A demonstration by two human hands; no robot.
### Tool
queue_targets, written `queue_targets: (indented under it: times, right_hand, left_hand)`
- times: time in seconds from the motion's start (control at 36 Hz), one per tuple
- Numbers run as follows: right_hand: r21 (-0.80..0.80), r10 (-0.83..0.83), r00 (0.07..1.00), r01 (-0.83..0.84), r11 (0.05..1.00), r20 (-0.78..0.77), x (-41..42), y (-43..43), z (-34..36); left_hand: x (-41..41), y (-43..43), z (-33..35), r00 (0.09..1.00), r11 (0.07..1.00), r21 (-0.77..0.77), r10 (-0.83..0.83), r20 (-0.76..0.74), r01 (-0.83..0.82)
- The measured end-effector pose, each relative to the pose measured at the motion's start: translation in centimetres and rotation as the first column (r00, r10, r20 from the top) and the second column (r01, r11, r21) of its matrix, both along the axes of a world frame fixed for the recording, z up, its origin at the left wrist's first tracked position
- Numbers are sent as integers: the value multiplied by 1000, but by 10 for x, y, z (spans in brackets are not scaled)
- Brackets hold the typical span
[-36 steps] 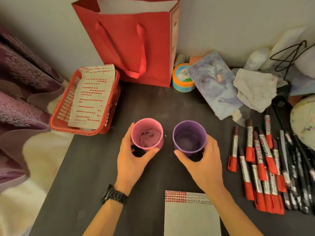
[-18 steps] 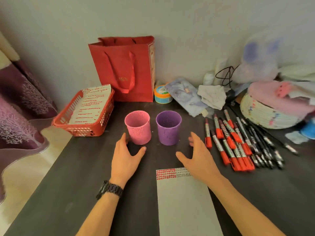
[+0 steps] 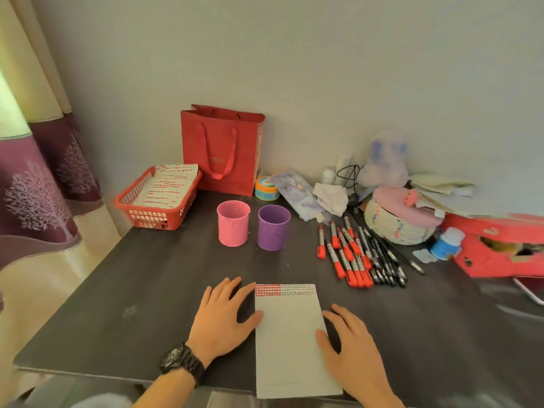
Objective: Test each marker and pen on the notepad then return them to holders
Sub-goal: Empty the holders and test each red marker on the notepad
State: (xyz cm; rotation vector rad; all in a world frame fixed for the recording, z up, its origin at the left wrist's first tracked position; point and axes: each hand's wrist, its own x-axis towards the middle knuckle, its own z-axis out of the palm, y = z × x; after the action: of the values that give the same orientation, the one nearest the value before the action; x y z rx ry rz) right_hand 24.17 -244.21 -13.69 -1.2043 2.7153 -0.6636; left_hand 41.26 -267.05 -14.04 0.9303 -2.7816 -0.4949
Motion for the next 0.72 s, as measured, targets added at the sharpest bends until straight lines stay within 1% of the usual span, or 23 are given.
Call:
queue_targets:
  times: [0.14, 0.22, 0.33, 0.42, 0.56, 0.67, 0.72]
  right_hand:
    - [5, -45, 999, 45, 999, 12, -2, 12, -2]
    - [-17, -80, 997, 80, 997, 11, -5, 19, -6]
    - [-60, -100, 994, 103, 993, 51, -7, 27, -13]
    - [-100, -117, 992, 121, 988, 48, -8, 27, -15]
    - [-139, -126, 992, 128, 982, 24, -17, 19, -8]
    - [-145, -98, 991, 111, 983, 94, -46, -5, 8]
    - [-158, -93, 992, 106, 982, 86, -64, -26, 18]
  left_hand:
    - [-16, 7, 1, 998, 999, 12, -46, 48, 45]
    - [-29, 12, -2, 996, 998, 0, -59, 71, 60]
    - [-41, 18, -4, 994, 997, -19, -79, 73, 80]
    - [-44, 18, -6, 994, 996, -24, -80, 72, 82]
    - [-44, 14, -9, 996, 996, -46, -67, 63, 70]
    - [-47, 14, -9, 998, 996, -59, -57, 41, 60]
    - [-46, 14, -9, 998, 996, -66, -55, 35, 57]
